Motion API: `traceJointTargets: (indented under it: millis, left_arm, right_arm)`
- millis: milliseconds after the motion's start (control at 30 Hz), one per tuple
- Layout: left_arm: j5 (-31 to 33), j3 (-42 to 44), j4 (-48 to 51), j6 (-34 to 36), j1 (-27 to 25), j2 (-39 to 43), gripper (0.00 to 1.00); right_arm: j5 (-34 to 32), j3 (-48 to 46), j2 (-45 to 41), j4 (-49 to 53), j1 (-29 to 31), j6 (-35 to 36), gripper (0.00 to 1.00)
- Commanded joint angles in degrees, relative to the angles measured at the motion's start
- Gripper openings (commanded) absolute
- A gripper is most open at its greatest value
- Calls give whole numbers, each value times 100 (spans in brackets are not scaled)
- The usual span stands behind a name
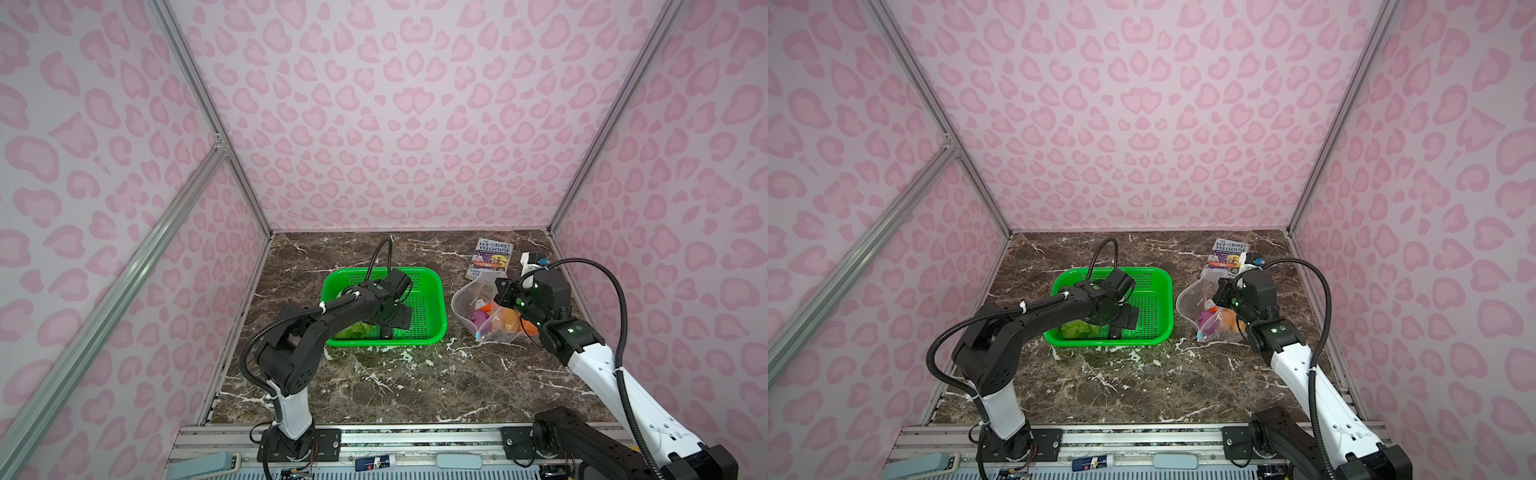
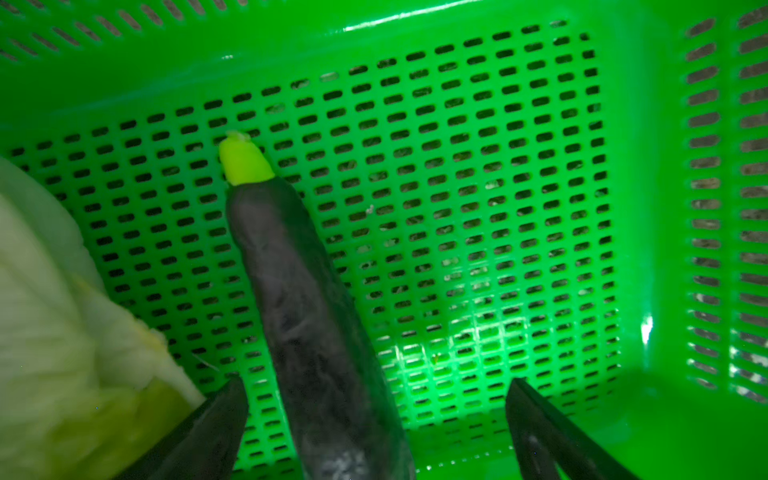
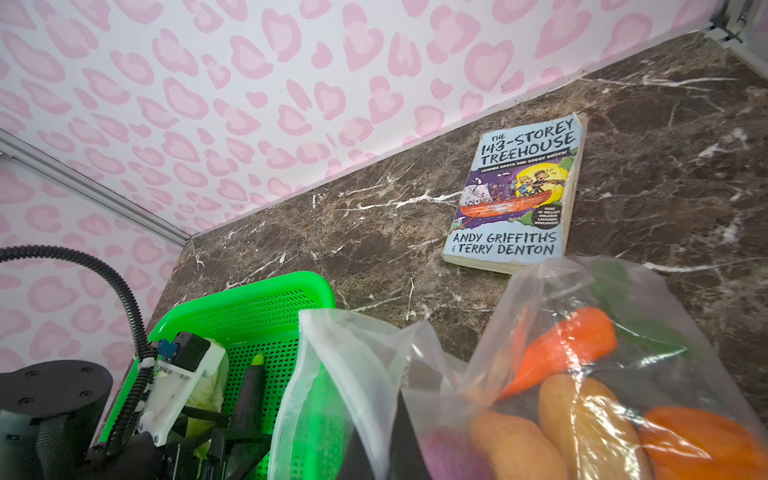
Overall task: Place the food in the zip-top bag and seal the zipper
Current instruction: 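Lower the left gripper into the basket and grasp the eggplant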
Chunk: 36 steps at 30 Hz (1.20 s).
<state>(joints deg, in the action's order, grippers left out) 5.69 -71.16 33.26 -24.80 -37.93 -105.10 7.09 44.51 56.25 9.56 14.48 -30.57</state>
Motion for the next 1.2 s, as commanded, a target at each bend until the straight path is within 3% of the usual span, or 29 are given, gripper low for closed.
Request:
traceJointTargets:
  millis: [0, 400, 767, 1033, 1167]
  left_arm:
    - [148, -21, -3, 87, -3, -85, 93]
    - [183, -83, -88, 166, 4, -263, 64]
    - [224, 11, -293, 192, 14, 96, 27]
    - [-1, 190, -660, 141, 117, 871, 25]
    - [-518, 147, -865, 84, 141, 1258, 25]
  right_arm:
    - [-42, -48, -17, -24, -23, 31, 0]
    - [-15, -21, -57, 18, -69, 45, 0]
    - [18, 93, -15, 46, -88, 58, 0]
    - [51, 126, 0, 41, -90, 42, 0]
    - [103, 146, 9, 13, -87, 19, 0]
